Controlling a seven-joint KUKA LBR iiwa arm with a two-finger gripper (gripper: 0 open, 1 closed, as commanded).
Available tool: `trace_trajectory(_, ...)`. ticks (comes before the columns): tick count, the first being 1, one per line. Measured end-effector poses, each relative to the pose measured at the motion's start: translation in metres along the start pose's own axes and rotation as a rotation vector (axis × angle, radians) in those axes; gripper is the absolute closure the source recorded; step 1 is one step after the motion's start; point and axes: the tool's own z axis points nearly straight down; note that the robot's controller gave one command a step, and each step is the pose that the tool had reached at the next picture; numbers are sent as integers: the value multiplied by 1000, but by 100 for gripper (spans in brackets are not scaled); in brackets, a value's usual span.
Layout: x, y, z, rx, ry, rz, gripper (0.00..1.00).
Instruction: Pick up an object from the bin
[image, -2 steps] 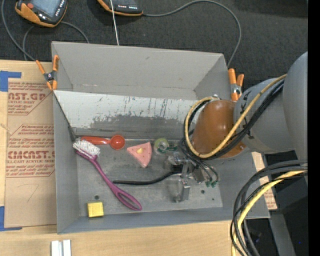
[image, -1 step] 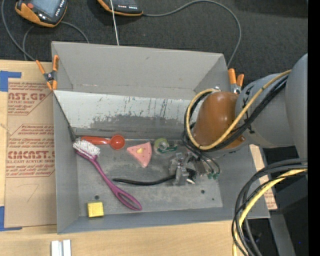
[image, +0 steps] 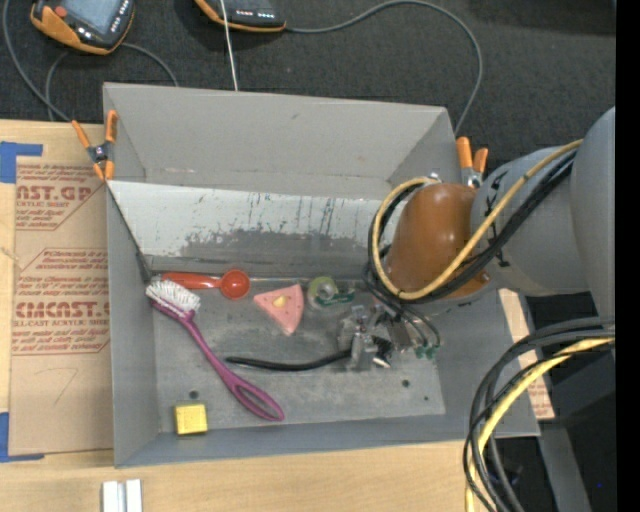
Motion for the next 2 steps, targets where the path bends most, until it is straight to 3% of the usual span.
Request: trace_trajectory(2, 0, 1, -23, 0, 1, -1, 100)
